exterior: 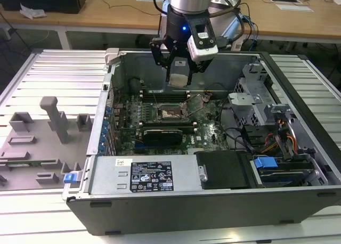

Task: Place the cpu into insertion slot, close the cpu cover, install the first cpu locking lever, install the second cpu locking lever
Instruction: 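Place the cpu into insertion slot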

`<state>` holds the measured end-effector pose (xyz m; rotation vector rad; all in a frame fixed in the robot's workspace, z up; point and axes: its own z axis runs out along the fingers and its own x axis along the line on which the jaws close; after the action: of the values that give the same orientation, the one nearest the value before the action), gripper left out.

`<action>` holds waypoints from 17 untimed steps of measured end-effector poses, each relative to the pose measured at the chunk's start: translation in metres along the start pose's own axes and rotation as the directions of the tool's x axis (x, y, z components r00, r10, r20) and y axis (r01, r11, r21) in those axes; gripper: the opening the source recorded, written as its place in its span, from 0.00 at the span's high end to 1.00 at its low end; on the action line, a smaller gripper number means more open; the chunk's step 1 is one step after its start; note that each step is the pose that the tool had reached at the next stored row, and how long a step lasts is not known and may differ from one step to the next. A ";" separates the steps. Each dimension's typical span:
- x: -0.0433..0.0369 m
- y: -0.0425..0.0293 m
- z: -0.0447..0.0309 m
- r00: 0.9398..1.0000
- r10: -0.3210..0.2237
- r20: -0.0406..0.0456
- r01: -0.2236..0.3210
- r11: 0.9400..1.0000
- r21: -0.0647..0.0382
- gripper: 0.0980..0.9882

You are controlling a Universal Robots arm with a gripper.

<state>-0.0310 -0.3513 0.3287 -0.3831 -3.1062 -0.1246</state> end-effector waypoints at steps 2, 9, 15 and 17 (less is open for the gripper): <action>-0.0001 -0.0001 0.0014 0.999 0.043 0.003 -0.043 0.999 -0.001 0.51; -0.0002 -0.0006 0.0079 0.963 0.267 0.020 -0.267 0.964 -0.008 0.51; -0.0002 -0.0008 0.0108 0.917 0.397 0.029 -0.397 0.918 -0.014 0.51; -0.0002 -0.0009 0.0116 0.901 0.432 0.032 -0.431 0.902 -0.016 0.51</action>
<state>-0.0310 -0.3513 0.3171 -1.0693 -2.9604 -0.1254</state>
